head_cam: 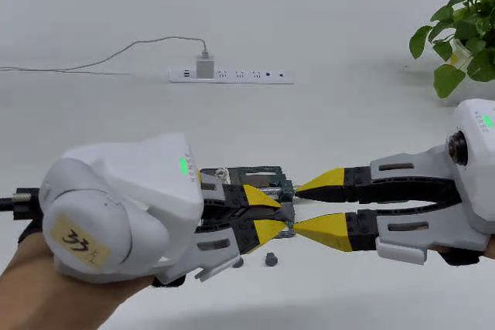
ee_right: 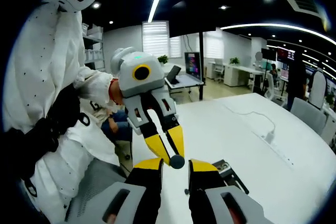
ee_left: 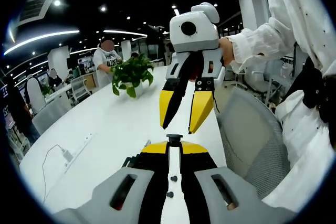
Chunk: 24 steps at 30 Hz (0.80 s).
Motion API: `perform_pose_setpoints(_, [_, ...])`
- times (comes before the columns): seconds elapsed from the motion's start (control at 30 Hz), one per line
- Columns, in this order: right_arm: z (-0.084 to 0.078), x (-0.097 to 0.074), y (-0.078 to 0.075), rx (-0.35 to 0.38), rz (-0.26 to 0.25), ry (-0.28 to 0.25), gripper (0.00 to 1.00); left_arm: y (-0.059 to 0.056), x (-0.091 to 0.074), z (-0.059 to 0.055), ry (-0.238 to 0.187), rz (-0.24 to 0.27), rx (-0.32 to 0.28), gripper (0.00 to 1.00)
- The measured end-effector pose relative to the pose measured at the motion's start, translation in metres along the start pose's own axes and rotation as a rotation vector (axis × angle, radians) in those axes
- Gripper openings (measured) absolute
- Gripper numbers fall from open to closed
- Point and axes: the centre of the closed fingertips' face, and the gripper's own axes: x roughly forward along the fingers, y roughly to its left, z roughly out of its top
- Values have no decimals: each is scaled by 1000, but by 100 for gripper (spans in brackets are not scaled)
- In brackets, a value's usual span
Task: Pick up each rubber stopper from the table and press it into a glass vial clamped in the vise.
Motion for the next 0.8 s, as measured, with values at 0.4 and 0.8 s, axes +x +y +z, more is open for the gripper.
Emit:
perform_pose_setpoints(0.4, [0, 1, 5, 1, 26, 7, 9, -6, 0, 4, -11, -34, 32, 3])
perform_pose_setpoints(0.8, [-2, 1, 9, -3, 49, 19, 8, -11, -1, 3, -3, -68, 50, 3])
